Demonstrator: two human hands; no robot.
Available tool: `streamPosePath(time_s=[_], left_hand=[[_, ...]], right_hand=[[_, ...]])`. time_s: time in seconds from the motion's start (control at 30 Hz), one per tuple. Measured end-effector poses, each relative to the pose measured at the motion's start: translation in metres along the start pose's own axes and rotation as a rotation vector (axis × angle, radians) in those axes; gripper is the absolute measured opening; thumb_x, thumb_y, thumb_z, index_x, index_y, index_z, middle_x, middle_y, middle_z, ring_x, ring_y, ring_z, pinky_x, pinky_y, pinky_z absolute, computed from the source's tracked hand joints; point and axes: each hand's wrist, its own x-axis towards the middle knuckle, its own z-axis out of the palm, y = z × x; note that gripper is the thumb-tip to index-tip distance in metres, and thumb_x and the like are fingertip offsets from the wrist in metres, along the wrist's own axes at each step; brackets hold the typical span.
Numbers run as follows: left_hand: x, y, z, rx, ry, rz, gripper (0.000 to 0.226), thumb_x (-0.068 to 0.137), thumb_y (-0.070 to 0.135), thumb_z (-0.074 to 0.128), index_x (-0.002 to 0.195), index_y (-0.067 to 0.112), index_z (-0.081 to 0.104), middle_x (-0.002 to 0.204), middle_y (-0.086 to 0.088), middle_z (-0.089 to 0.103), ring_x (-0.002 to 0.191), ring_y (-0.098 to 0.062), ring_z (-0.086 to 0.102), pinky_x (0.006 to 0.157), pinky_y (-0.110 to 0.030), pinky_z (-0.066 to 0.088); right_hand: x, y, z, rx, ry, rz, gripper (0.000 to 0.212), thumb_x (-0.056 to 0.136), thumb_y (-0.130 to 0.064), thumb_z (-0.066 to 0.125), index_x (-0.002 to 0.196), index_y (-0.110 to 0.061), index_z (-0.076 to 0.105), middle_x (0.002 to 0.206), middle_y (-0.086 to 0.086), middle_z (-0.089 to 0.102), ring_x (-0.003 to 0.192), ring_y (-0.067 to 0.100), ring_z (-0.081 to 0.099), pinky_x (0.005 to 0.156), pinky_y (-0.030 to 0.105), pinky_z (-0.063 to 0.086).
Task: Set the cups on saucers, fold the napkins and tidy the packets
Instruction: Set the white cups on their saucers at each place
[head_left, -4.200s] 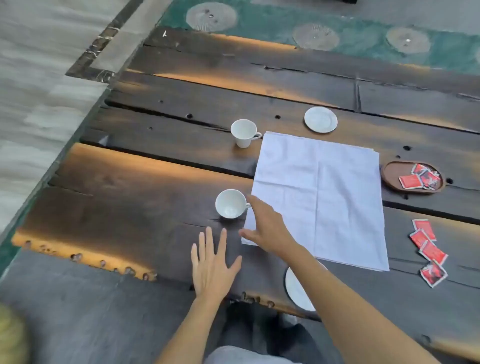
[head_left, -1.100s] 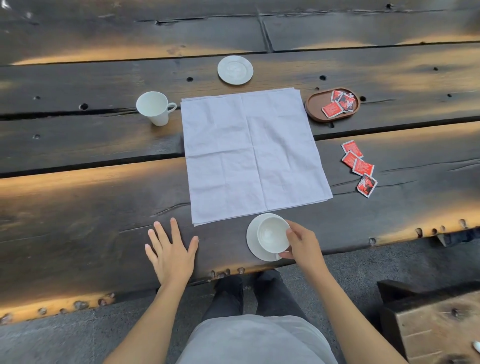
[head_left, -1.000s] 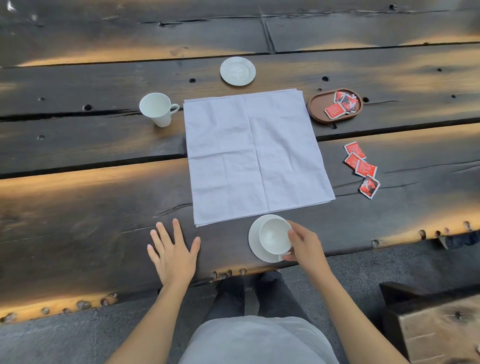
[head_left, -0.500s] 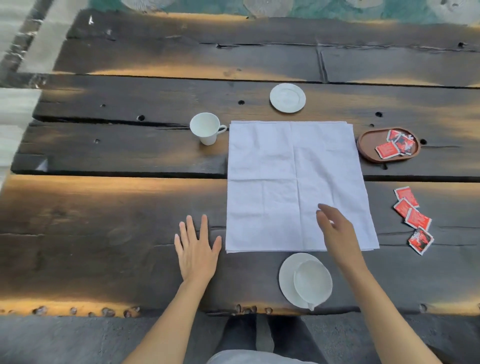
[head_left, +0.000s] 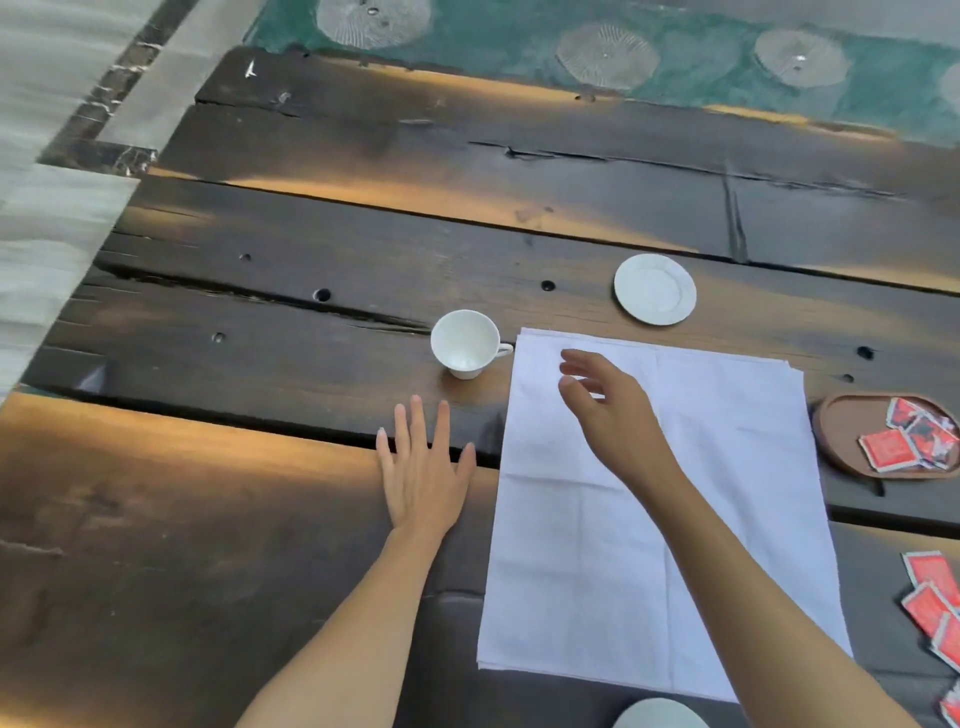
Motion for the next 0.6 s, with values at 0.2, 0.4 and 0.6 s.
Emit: streamPosePath(time_s=[0.2,0.4,0.6], left_hand=[[0.004,-0.003,0.014,0.05,0.041,0.014,0.069,0.098,0.053,0.035,0.159,0.022,0.035,0.169,-0.016,0.027,0.156,-0.036,0.022,0.122,-0.06,0.018],[0.006,-0.003,0.017,0.045,0.047,-0.002,0.069,0.097,0.052,0.033,0.159,0.023,0.035,0.168,-0.014,0.027,0.156,-0.035,0.021,0.121,-0.061,0.021],[0.006,-0.002,0.013,0.039,0.034,-0.022,0.066,0.096,0.049,0.034,0.157,0.024,0.039,0.168,-0.013,0.029,0.155,-0.035,0.024,0.12,-0.061,0.024]], right_hand=[[0.089,-0.026,0.028,-0.162,-0.134,-0.13,0.039,0.104,-0.02,0.049,0.141,-0.014,0.059,0.135,0.004,0.067,0.123,0.019,0.061,0.093,0.025,0.04],[0.148,-0.034,0.067,-0.38,-0.341,-0.154,0.038,0.106,-0.015,0.044,0.14,-0.012,0.06,0.135,0.016,0.066,0.126,0.036,0.058,0.103,0.043,0.047],[0.166,-0.023,0.081,-0.472,-0.42,-0.139,0.041,0.106,-0.01,0.04,0.14,-0.018,0.062,0.139,0.015,0.063,0.124,0.038,0.057,0.097,0.04,0.048]])
